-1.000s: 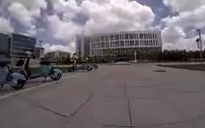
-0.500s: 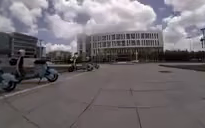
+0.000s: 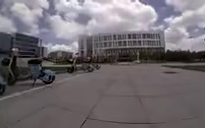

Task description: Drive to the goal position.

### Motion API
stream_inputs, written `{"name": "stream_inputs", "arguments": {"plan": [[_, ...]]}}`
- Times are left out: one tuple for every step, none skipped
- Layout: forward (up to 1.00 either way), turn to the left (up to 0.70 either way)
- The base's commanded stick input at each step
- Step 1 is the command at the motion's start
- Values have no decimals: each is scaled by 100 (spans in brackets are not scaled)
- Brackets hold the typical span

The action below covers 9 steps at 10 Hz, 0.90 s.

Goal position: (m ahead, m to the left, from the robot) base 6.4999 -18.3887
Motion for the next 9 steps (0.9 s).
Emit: {"name": "stream_inputs", "arguments": {"plan": [[70,0],[70,0],[70,0],[70,0],[70,0],[70,0],[70,0],[70,-26],[70,-35]]}}
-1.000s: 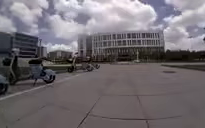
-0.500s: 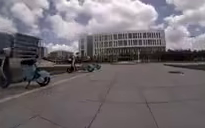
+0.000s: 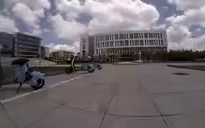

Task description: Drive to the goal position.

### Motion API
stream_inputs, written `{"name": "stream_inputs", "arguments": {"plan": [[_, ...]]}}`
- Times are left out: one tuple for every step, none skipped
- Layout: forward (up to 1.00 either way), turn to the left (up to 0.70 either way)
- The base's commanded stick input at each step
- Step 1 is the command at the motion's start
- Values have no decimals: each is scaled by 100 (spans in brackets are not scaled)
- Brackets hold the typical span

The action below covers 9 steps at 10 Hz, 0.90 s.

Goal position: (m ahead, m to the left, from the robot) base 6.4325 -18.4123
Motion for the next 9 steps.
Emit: {"name": "stream_inputs", "arguments": {"plan": [[70,-32],[70,-24],[70,-14],[70,0],[70,0],[70,0],[70,0],[70,0],[70,0]]}}
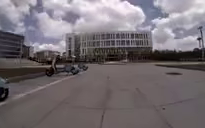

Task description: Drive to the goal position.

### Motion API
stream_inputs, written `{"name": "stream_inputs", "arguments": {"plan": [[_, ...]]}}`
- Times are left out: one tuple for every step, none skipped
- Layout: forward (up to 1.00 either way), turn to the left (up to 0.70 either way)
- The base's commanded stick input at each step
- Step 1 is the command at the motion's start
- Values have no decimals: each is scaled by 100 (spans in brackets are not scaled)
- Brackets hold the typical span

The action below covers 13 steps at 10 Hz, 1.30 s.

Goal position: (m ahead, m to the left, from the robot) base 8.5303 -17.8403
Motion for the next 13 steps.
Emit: {"name": "stream_inputs", "arguments": {"plan": [[70,0],[70,0],[70,0],[70,0],[70,0],[70,0],[70,-1],[70,-2],[70,-32],[70,-35],[70,-30],[70,-9],[70,-2]]}}
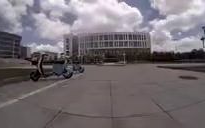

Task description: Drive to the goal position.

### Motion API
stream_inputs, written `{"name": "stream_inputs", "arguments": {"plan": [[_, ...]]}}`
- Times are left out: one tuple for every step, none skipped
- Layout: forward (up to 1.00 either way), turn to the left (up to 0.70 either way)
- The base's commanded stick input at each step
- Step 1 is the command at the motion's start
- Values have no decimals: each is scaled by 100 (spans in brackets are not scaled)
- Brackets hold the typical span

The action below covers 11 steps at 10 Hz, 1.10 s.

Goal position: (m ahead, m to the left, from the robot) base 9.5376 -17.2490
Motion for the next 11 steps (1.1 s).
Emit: {"name": "stream_inputs", "arguments": {"plan": [[70,0],[70,0],[70,0],[70,0],[70,0],[70,-1],[70,-25],[70,-26],[70,0],[70,0],[70,0]]}}
